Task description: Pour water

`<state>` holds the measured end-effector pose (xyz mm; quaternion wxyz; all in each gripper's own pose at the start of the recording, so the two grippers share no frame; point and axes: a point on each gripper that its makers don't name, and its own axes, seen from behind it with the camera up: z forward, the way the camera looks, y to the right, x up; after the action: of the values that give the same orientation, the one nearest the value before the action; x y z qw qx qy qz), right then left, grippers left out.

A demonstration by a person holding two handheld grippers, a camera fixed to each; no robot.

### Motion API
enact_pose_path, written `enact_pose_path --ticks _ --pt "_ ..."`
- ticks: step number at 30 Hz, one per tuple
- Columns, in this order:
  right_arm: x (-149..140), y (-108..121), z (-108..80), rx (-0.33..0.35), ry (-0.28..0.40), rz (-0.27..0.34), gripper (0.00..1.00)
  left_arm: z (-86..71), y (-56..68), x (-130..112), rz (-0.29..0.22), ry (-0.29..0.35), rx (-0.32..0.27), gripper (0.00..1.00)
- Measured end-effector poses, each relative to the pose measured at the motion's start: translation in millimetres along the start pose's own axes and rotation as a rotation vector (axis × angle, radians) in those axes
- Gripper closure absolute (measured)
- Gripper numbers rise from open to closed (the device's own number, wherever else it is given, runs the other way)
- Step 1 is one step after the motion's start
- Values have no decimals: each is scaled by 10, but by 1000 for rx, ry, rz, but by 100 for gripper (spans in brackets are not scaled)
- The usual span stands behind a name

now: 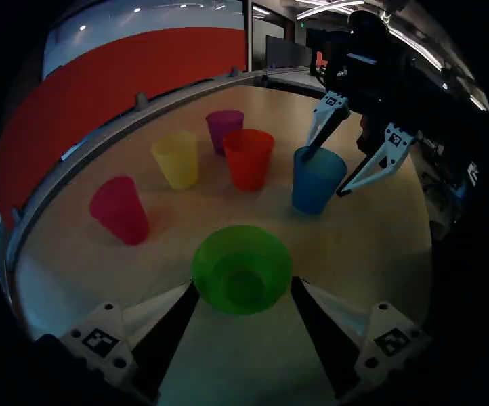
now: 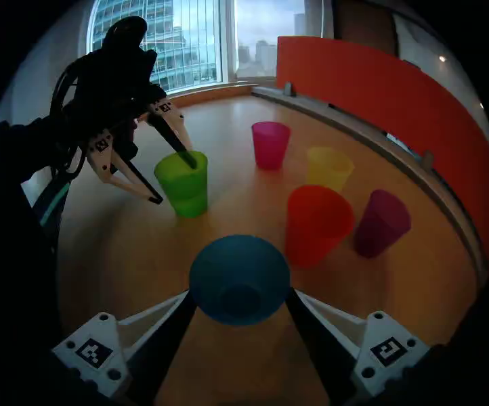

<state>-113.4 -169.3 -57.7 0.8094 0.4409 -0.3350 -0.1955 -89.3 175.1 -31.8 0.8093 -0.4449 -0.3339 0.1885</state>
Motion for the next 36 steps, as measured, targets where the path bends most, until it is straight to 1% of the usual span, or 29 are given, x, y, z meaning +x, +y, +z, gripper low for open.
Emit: enact_pose_path --ticks 6,14,19,24,30,36 --pt "-106 11 -93 -15 -4 10 0 -69 -22 -90 -11 -7 16 1" --pt "-256 79 -219 -50 -1 47 0 -205 -81 -230 -37 -9 53 1" --pt "-305 137 -316 -81 4 57 0 -298 -137 -307 -52 -8 82 2" --pt "-363 220 -389 -120 3 80 0 -387 -229 -361 -71 -3 121 2" --pt "-397 404 -497 -201 15 117 0 -511 -400 -402 -99 14 187 2" --pt "-342 628 -619 -286 57 170 1 -639 -595 -351 -152 66 254 1"
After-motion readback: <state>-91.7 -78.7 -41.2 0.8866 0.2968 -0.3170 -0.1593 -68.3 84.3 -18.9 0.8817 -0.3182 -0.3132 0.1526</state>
